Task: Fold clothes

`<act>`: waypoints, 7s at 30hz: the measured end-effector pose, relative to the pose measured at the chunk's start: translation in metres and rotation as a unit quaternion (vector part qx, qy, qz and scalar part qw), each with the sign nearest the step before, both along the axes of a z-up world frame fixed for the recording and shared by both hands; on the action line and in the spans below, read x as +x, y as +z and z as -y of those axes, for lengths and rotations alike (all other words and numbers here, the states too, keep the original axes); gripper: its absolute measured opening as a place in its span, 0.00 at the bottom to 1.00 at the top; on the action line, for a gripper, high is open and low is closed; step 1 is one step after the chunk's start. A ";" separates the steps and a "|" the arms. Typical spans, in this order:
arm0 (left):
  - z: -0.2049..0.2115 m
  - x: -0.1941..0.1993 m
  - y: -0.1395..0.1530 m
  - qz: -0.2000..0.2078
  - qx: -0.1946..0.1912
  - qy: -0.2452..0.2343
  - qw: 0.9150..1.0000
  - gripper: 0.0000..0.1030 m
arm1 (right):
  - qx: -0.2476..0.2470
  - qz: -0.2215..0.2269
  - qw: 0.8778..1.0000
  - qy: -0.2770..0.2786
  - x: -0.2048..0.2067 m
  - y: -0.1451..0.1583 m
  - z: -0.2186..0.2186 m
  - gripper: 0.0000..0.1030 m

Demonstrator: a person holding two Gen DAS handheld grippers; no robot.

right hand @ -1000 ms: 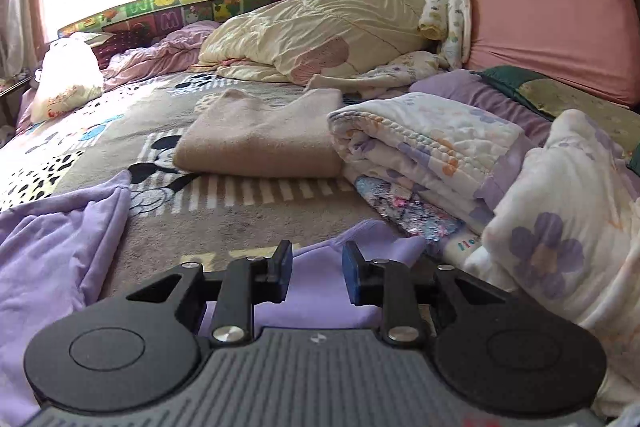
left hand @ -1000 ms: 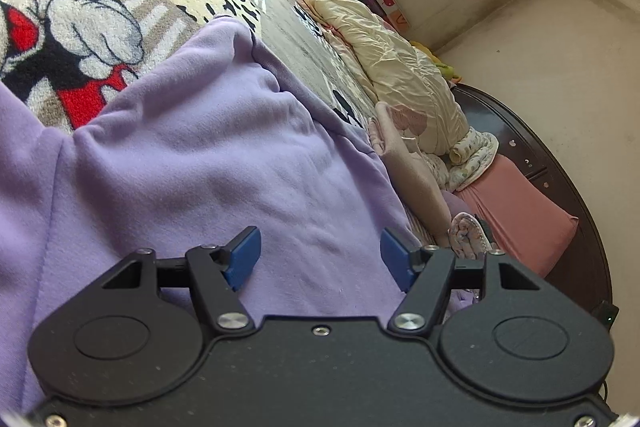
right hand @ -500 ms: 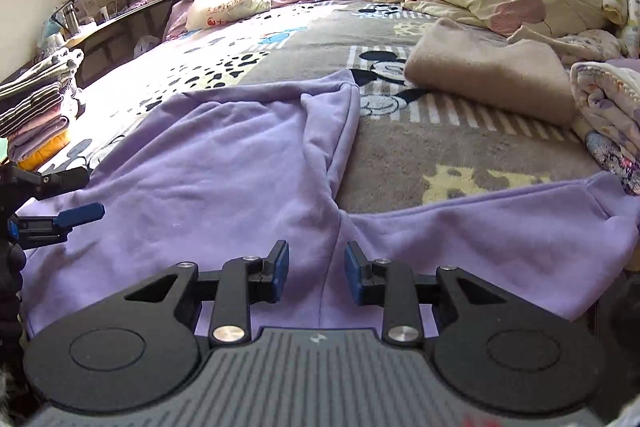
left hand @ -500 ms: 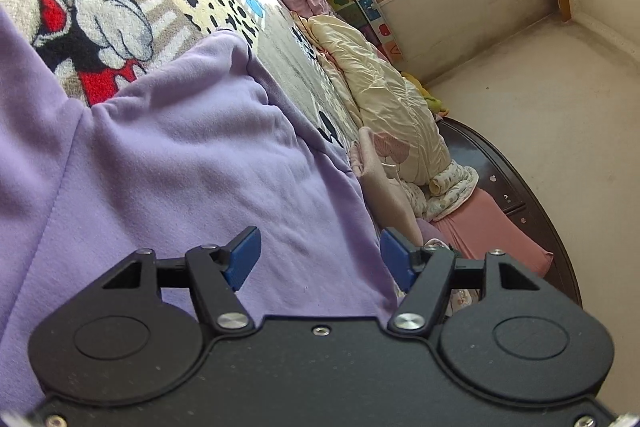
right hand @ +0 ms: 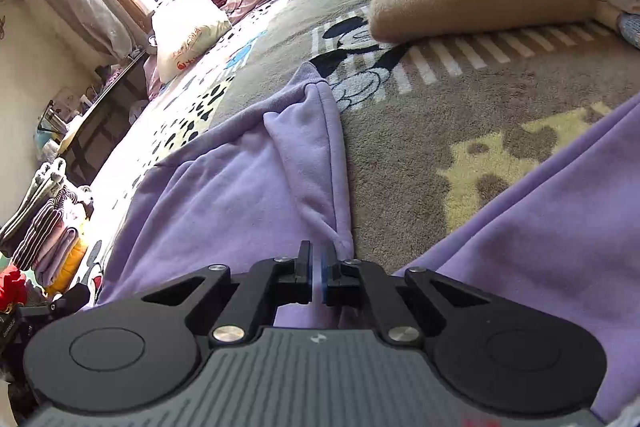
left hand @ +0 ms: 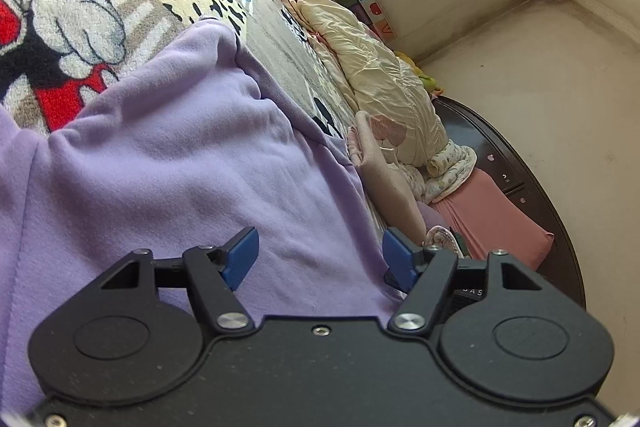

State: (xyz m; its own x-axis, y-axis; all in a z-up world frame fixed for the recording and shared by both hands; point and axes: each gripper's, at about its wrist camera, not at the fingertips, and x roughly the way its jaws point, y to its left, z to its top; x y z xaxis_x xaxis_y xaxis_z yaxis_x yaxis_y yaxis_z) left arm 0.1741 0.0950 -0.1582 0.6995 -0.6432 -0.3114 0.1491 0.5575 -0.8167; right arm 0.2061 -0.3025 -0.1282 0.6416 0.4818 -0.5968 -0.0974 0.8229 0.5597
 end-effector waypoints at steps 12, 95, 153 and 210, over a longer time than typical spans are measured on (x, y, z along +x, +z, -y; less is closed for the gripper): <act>-0.005 0.000 -0.003 -0.005 -0.006 0.003 1.000 0.67 | -0.001 -0.014 0.999 -0.041 0.066 -0.018 0.012 0.02; 0.030 -0.151 0.077 -0.069 0.147 -0.005 0.987 0.62 | -0.508 0.264 0.700 0.427 -0.244 0.011 -0.121 0.58; -0.027 -0.138 0.093 -0.086 -0.059 0.157 0.982 0.08 | -0.378 0.288 0.831 0.289 -0.177 0.069 -0.101 0.12; 0.089 -0.140 0.054 -0.094 0.268 -0.024 0.958 0.52 | -0.027 0.008 1.000 0.004 -0.168 0.015 0.042 0.44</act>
